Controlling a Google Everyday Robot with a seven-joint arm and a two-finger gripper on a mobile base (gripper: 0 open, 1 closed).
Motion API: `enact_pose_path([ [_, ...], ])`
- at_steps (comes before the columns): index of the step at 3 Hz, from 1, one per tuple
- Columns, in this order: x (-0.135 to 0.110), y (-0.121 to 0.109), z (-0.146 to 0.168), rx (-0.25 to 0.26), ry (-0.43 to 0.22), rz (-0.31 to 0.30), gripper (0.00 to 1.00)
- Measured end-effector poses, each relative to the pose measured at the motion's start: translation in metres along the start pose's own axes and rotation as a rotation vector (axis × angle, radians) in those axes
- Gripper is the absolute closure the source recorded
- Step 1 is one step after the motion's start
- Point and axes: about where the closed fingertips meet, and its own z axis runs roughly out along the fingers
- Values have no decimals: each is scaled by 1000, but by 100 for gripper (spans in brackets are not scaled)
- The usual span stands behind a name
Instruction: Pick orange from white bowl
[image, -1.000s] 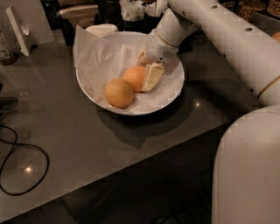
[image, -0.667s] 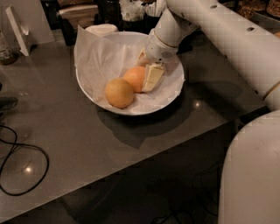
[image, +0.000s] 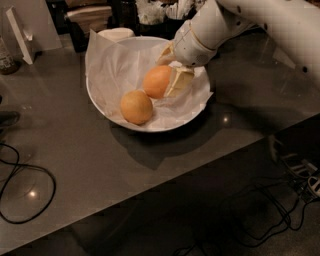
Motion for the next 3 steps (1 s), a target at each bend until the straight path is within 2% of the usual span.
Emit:
enact_pose_path([
  [2, -52, 15, -70, 138, -189, -148, 100],
  [3, -74, 36, -99, 207, -277, -242, 100],
])
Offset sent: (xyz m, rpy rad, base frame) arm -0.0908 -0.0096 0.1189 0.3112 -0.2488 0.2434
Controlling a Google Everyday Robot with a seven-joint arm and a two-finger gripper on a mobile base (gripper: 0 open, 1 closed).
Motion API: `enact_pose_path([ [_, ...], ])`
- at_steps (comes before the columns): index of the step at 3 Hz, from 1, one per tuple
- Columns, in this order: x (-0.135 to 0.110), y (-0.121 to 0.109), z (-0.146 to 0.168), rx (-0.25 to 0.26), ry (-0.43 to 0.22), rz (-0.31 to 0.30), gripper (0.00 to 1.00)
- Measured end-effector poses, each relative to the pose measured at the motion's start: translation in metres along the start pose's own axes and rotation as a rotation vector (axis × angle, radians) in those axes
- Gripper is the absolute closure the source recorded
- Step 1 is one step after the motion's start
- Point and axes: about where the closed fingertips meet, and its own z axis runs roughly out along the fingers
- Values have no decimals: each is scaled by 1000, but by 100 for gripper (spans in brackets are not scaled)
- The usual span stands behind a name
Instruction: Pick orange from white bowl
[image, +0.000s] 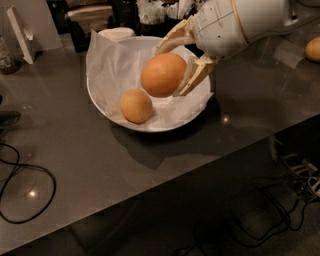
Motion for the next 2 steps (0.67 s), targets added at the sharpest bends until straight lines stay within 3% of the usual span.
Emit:
enact_pose_path([
  [2, -38, 47, -30, 118, -178, -122, 100],
])
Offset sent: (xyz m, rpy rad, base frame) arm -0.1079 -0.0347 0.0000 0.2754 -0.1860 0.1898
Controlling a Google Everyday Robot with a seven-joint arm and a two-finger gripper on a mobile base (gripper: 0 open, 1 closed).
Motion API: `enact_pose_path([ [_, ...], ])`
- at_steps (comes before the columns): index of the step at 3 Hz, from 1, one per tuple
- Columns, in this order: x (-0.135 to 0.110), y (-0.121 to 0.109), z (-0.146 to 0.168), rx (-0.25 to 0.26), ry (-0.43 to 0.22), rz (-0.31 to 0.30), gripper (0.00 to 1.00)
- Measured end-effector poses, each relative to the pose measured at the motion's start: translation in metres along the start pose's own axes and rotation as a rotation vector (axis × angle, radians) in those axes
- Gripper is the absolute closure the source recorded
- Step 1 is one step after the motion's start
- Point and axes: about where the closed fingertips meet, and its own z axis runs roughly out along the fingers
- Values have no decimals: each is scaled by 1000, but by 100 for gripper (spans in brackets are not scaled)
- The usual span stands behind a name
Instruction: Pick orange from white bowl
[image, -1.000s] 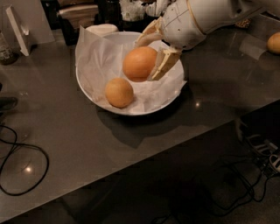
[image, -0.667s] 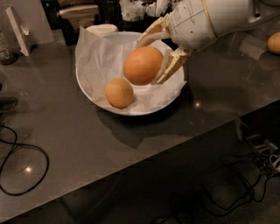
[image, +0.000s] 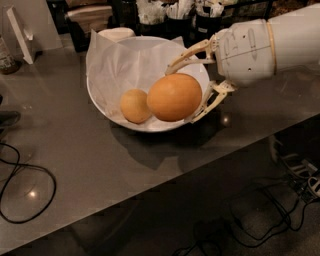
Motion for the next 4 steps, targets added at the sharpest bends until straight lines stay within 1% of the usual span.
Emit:
enact_pose_path([
  [1, -29, 18, -15, 43, -69, -74, 100],
  [2, -62, 28, -26, 59, -104, -151, 100],
  [3, -92, 33, -31, 48, -113, -202, 100],
  [4, -113, 33, -33, 25, -115, -228, 100],
])
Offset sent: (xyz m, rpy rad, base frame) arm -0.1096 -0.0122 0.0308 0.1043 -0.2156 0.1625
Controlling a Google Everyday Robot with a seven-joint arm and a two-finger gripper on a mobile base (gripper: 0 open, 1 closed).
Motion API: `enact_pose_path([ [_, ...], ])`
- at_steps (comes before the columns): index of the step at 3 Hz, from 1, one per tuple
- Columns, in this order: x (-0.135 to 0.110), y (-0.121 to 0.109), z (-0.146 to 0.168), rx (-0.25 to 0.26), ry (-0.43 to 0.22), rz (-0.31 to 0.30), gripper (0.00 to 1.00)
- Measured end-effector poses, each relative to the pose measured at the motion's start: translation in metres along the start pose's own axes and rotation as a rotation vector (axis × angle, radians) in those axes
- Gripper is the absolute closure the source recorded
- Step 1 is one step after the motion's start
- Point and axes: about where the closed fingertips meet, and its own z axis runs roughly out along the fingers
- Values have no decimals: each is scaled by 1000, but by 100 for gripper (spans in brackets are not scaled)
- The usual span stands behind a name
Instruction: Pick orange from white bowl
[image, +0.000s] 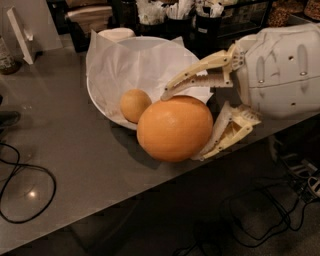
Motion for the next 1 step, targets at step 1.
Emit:
enact_pose_path([
  [1, 0, 0, 0, -1, 0, 0, 81],
])
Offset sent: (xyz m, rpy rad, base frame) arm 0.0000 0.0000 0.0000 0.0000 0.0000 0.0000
